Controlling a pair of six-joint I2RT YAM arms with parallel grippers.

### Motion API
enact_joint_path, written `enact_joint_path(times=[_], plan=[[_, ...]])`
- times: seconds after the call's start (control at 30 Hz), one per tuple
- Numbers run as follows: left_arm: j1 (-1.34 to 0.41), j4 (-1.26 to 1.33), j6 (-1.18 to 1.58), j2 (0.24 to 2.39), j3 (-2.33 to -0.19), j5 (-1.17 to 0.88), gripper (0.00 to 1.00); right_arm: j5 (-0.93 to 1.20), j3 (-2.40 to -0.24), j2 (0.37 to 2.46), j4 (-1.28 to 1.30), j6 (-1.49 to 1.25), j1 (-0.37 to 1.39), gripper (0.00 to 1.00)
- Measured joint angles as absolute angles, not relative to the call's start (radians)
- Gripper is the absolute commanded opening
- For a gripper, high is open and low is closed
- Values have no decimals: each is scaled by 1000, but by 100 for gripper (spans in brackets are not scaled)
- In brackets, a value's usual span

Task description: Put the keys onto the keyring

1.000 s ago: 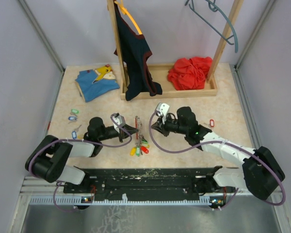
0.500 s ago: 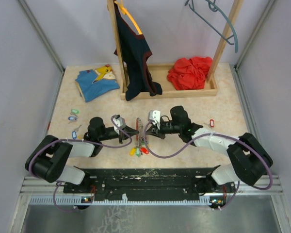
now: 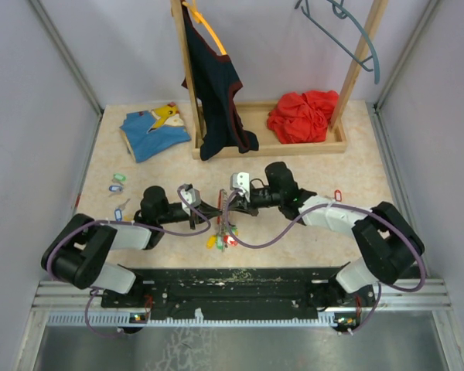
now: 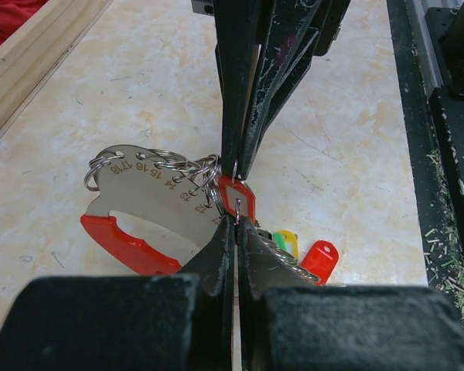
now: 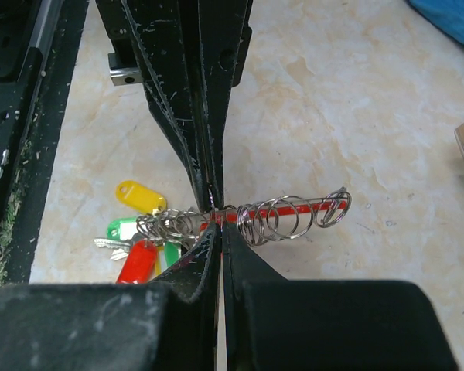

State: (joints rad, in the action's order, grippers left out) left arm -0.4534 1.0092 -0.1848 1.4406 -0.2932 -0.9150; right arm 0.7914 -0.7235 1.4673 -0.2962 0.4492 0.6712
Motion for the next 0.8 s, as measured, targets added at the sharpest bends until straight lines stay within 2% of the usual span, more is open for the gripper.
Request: enact_joint_path(times=[0.8], plan=[[-453, 1015, -183, 1448, -293, -949, 0, 842, -743, 1503, -238, 496, 672, 0]])
